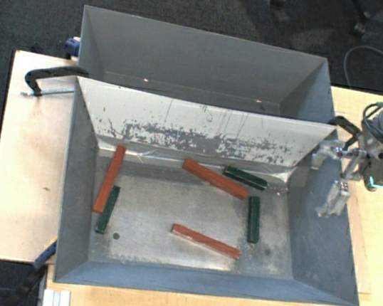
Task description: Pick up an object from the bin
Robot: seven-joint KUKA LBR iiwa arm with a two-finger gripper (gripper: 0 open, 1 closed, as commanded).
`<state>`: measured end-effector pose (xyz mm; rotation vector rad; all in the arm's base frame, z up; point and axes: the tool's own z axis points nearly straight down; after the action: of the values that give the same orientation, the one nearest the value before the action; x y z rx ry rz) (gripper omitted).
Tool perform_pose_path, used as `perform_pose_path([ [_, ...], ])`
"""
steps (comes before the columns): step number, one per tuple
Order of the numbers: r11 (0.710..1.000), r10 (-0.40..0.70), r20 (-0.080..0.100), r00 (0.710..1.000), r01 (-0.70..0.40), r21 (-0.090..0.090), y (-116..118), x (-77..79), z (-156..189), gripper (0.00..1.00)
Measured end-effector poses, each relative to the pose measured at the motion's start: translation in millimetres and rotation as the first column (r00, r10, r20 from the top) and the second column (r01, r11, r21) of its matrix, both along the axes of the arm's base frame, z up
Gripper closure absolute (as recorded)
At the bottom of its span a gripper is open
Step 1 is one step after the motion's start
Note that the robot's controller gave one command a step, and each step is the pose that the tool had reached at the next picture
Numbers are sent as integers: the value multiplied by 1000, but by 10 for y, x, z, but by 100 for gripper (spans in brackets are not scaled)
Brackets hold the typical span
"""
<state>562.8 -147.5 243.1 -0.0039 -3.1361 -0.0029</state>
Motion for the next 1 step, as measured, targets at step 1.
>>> perform_pose_path([
  [1,994,-107,-2,994,107,2,626,147,-1157,0],
])
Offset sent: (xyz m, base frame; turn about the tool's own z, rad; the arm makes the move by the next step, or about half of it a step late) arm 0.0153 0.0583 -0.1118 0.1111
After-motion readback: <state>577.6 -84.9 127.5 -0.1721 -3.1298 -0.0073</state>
